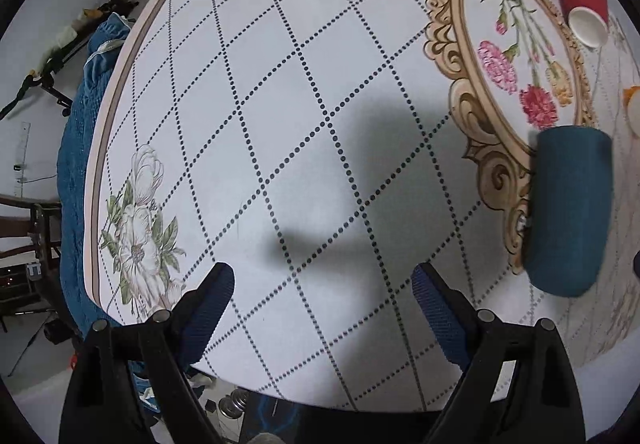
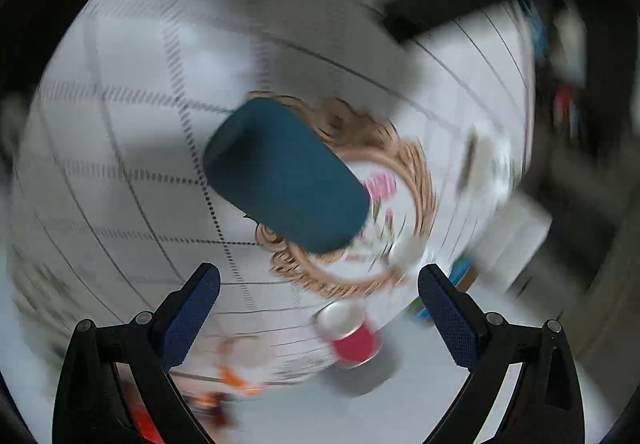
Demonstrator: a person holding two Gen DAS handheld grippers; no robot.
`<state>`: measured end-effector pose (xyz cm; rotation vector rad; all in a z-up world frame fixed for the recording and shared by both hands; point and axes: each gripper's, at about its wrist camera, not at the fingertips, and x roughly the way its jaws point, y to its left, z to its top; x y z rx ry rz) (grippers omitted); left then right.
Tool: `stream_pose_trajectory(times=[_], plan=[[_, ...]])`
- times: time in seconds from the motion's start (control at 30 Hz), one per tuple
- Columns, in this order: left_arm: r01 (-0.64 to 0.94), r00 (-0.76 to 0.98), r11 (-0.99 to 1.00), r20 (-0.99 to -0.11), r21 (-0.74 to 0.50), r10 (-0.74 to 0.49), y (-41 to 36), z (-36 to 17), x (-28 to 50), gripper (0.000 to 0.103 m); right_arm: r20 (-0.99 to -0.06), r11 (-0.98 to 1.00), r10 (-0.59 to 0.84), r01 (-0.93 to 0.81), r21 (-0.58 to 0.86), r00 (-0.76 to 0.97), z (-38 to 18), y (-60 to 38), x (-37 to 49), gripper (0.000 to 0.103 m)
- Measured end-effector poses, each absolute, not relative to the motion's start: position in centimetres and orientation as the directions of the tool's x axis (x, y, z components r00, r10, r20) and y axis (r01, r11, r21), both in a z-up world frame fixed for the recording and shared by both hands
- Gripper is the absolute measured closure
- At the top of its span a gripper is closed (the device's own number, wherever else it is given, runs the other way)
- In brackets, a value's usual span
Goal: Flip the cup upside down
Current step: 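Grasp the upright teal cup with the right gripper, then lift and rotate the teal cup with the right gripper, opening facing down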
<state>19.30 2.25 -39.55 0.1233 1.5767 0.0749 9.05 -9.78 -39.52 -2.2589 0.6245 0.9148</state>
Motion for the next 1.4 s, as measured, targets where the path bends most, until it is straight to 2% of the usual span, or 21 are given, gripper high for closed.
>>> stream_pose_trajectory(times=[0.17, 0.33, 0.6, 0.73, 1.13, 1.4], plan=[[0.018, -0.029, 0.992, -0.991, 0.127, 0.128, 2.7, -41.0, 19.6, 0.011, -0.731, -0.906, -0.076, -0.353, -0.234, 0.679, -41.9, -11.4, 8.8, 0.002], [0.005, -0.05, 0.993, -0.991, 0.121, 0.121, 3.4, -42.0, 19.7, 0.011, -0.747, -0.981, 0.021, -0.129, -0.142, 0.665, -43.6, -12.3, 9.4, 0.005], [-0.006, -0.062, 0.992, -0.99, 0.124, 0.123, 4.3, -42.7, 20.8, 0.011, -0.788, -0.998, 0.045, 0.002, -0.055, 0.613, -45.3, -12.9, 9.6, 0.015], [-0.01, -0.067, 0.992, -0.989, 0.129, 0.128, 4.9, -42.8, 21.5, 0.011, -0.785, -0.999, 0.032, 0.016, -0.028, 0.619, -46.3, -13.3, 9.6, 0.029], [-0.015, -0.069, 0.99, -0.988, 0.137, 0.135, 7.1, -42.5, 22.7, 0.012, -0.791, -0.997, 0.023, -0.045, -0.064, 0.612, -47.4, -11.6, 10.5, 0.031], [-0.014, -0.061, 0.989, -0.987, 0.15, 0.148, 8.0, -41.8, 22.1, 0.012, -0.783, -0.971, -0.033, -0.205, -0.121, 0.621, -47.0, -8.6, 11.3, 0.032]])
